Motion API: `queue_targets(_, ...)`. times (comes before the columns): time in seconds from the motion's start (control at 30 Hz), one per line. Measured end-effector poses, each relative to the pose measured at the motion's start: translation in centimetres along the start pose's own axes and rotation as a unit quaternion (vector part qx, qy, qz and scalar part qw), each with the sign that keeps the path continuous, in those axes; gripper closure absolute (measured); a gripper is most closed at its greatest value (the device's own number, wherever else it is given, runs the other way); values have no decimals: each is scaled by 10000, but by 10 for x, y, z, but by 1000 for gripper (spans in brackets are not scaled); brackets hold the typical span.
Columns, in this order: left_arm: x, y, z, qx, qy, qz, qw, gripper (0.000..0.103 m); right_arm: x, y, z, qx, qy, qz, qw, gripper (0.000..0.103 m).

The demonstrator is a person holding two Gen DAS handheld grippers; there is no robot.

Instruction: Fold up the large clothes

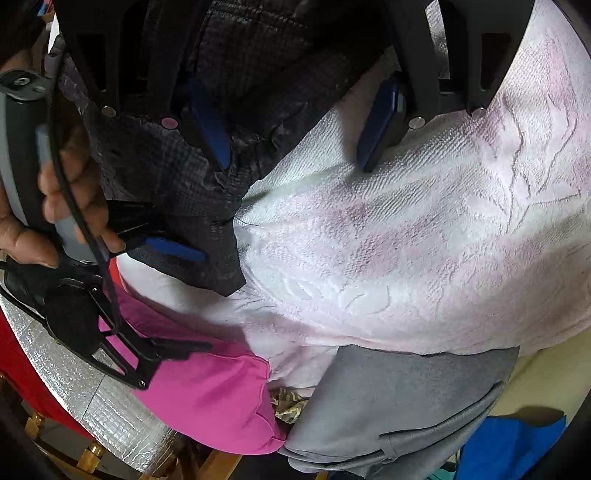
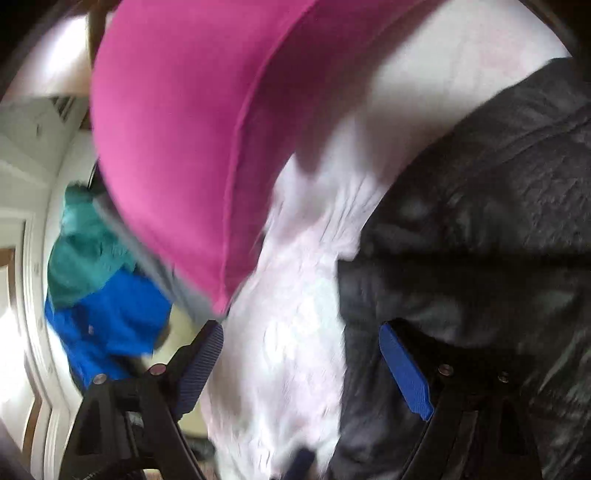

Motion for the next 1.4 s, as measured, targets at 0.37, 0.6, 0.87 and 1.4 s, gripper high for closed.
queue_targets(0.37,2,0,-1,18,37,-27,10000,30,-6,49,84,-530,405,-680,9955,9)
queue_targets(0.6,0,2,0,32,81,-4,10000,29,-23,59,82,-371,321,-915,9946,9)
queue_targets(0.87,6,8,-6,91,99,-6,9999,26,26,88,87,-8,-315,-722,9969,12)
queue_targets(1.4,86,57,-6,387,-868,621,9935,18,219,350,139,2142,-1833,-207,9592,6)
Point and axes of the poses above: each gripper's, at about its wrist camera, not at the fingertips, and y roughly against the way its jaws point, x to its right, z to its underside, the point moved 10 cm from there along -y, roughly the way its jaws point, and after that the axes turned 6 degrees about x, right-handed, at the moved point
